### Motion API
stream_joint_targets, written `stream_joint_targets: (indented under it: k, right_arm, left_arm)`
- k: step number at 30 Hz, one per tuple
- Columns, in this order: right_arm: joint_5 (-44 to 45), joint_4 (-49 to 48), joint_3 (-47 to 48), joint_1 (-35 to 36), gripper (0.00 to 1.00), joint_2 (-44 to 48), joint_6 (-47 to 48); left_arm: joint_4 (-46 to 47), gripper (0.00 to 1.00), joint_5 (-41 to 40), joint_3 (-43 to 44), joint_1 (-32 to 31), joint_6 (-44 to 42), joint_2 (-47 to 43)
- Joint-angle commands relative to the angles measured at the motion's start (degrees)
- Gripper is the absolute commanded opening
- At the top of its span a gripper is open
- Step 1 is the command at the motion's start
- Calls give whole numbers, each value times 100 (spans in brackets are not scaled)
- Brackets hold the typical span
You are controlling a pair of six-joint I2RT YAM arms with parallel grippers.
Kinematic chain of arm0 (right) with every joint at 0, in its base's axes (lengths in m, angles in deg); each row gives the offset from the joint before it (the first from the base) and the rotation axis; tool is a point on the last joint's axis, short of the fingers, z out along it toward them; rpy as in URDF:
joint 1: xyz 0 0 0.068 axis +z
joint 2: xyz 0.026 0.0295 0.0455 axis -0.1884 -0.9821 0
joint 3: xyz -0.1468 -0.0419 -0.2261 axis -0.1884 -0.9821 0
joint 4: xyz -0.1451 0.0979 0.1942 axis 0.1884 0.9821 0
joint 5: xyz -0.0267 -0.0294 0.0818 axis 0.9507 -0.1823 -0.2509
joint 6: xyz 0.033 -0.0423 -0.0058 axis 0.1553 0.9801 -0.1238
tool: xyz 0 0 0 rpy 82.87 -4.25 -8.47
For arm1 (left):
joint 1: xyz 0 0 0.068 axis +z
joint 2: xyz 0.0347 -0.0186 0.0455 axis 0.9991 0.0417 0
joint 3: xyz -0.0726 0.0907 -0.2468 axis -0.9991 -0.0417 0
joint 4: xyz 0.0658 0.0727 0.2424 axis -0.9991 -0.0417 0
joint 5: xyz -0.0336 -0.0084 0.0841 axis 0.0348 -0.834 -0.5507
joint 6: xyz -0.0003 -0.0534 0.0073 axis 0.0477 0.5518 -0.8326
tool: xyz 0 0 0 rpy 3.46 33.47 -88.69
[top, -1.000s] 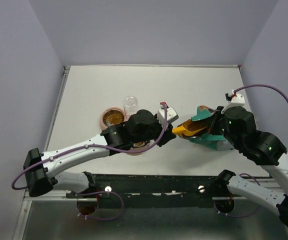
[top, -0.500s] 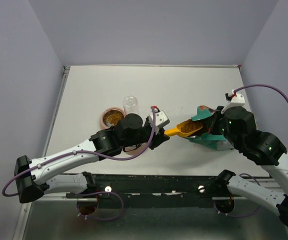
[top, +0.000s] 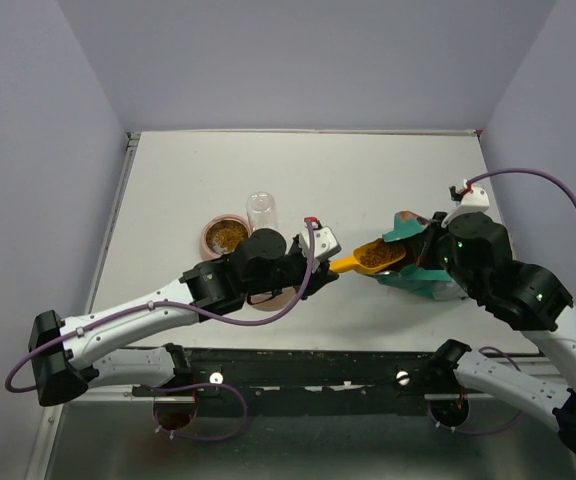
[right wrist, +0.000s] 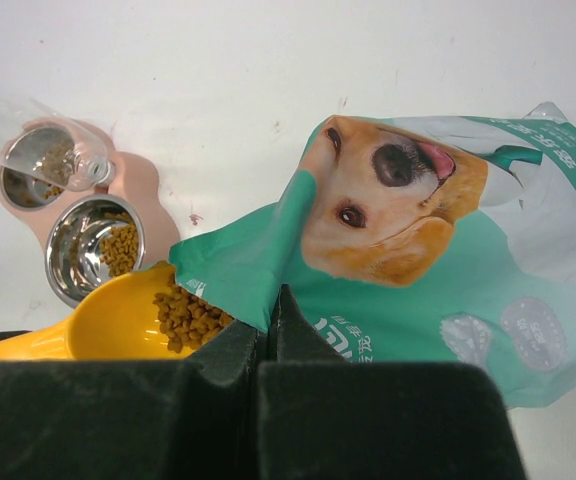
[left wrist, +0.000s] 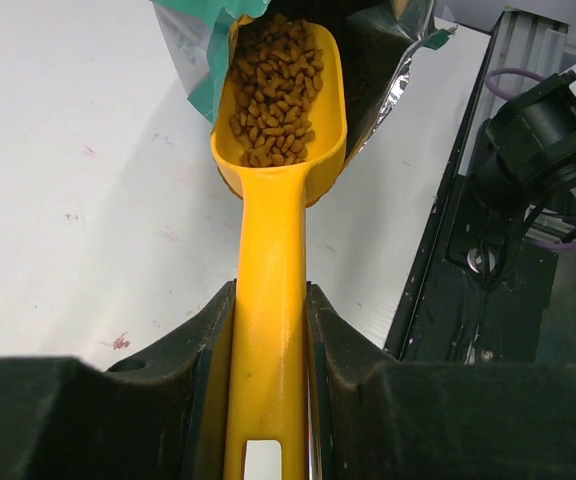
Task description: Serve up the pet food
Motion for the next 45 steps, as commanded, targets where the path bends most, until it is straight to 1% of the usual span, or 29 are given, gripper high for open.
stream_joint_targets:
  k: [1, 2, 6, 10, 14, 16, 22, 29, 35, 40, 45]
  right_arm:
    - [206, -635, 243, 30, 0, 103, 41]
    - [250, -635, 235, 30, 0, 129, 14]
    - [294, -600, 217, 21, 0, 182, -30]
    - [259, -599, 252, 30, 0, 173, -30]
    - [57, -661, 217, 21, 0, 199, 101]
    - [22, -705, 165, 30, 0, 261, 146]
    - [22, -731, 208, 30, 0, 226, 111]
    - [-101, -802, 393, 30, 0, 68, 67]
    - [-49, -810, 498, 30, 0, 15, -21]
    - [-66, -872, 551, 30, 0, -38, -82]
    - [-40, -828, 595, 30, 0, -11, -162]
  left_arm:
    - [242, 0, -442, -141, -1, -407, -215]
    - [268, 0, -460, -176, -10, -582, -233]
    - [435, 0, -407, -264, -10, -820, -303]
    - [497, 0, -319, -264, -19, -865, -383]
    - [655, 0, -451, -343, -28, -891, -488]
    - [690, 0, -644, -343, -54, -900, -550]
    - [629, 0, -557, -317, -159, -1268, -576]
    - [743, 0, -618, -413, -194, -1374, -699]
    - [1348, 0, -724, -650, -221, -1225, -735]
    - [1963, 0, -662, -633, -256, -1040, -287]
    - [2342, 0, -776, -861, -379, -803, -374]
